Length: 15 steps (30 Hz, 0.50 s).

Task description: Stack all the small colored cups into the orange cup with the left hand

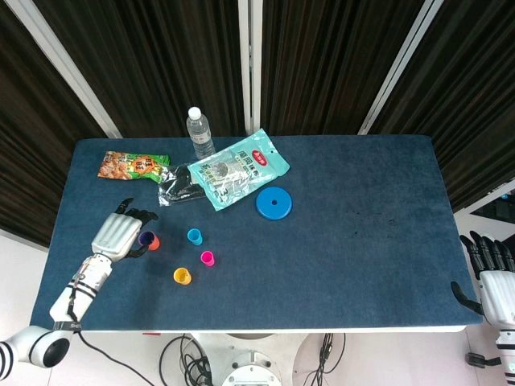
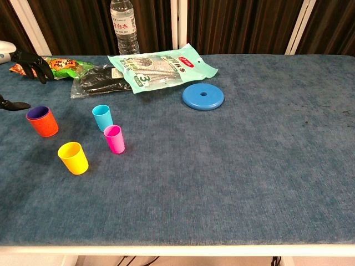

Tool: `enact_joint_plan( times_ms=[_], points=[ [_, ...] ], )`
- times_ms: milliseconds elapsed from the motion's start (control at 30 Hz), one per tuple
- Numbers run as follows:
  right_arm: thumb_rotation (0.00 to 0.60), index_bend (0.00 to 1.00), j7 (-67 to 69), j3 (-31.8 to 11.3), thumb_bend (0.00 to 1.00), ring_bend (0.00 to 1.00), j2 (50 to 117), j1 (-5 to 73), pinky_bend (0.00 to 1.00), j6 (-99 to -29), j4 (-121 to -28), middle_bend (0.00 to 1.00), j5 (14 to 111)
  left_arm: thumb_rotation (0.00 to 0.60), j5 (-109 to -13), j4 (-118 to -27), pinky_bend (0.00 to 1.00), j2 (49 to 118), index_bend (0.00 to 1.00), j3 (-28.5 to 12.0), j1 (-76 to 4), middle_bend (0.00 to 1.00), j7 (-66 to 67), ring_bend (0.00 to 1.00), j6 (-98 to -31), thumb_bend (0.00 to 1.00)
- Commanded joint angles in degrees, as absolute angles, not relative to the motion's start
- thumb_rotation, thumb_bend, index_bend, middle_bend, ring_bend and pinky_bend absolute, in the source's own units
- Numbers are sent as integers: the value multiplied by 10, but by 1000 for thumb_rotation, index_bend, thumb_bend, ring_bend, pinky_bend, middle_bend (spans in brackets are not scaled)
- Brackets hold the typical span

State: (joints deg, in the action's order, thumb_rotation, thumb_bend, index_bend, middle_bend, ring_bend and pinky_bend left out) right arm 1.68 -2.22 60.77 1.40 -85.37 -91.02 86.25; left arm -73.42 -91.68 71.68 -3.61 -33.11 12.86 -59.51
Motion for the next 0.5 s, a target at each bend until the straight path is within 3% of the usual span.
enact_joint_plan(
  times_ms=[33,267,500],
  points=[
    [600,0,19,-24,271,0,606,14,0,-856,-912,0,861,600,-795,-969,73,693,280,-16,-316,285,131,253,-629,256],
    [600,0,23,-26,270,0,605,14,0,-855,-909,0,857,600,-893,-1010,78,697,310,39,-293,318,143,263,-653,252],
    [600,0,19,-23,271,0,605,12,0,-859,-910,0,864,600,-908,-992,81,743,310,50,-287,324,145,275,-640,252]
  ],
)
